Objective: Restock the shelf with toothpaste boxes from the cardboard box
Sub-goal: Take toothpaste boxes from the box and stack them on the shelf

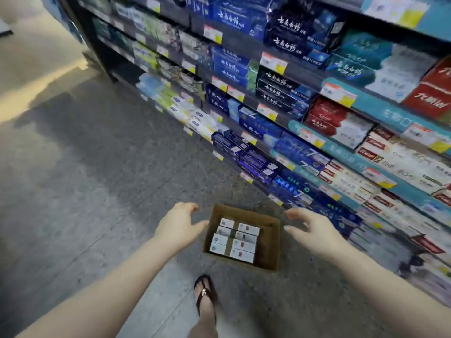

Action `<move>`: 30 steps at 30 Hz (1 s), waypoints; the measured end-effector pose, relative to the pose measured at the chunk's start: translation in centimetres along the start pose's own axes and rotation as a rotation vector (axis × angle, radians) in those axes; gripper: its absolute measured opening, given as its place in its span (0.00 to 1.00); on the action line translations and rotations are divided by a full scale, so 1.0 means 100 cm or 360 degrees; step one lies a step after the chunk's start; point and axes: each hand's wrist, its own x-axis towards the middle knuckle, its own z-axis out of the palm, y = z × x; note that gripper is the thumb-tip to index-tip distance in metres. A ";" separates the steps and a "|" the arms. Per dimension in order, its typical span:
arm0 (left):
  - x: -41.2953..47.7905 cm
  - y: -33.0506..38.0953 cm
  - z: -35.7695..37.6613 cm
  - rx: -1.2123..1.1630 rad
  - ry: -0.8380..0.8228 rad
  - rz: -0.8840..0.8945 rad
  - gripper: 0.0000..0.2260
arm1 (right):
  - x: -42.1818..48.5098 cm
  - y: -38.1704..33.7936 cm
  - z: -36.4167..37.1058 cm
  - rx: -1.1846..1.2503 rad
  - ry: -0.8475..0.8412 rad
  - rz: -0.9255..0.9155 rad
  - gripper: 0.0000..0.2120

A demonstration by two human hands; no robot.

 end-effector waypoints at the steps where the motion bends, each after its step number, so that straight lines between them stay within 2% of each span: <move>1: 0.017 -0.005 0.003 0.0016 -0.0032 0.0008 0.25 | 0.015 -0.002 0.011 -0.0001 -0.0002 0.0020 0.19; 9: 0.110 -0.032 0.078 0.0070 -0.0302 0.0063 0.27 | 0.118 0.046 0.089 0.0005 -0.0254 0.0201 0.20; 13: 0.146 -0.051 0.139 -0.0047 -0.0446 0.0009 0.31 | 0.173 0.092 0.139 -0.0069 -0.0273 0.0141 0.19; 18: 0.193 -0.079 0.222 -0.0153 -0.0511 -0.0078 0.24 | 0.235 0.150 0.214 -0.0135 -0.0352 0.0133 0.20; 22: 0.229 -0.101 0.287 -0.0107 -0.0545 -0.0110 0.22 | 0.275 0.189 0.271 -0.0152 -0.0386 0.0158 0.19; 30: 0.284 -0.153 0.394 0.0161 -0.0647 -0.0059 0.25 | 0.344 0.255 0.370 -0.0273 -0.0562 0.0128 0.23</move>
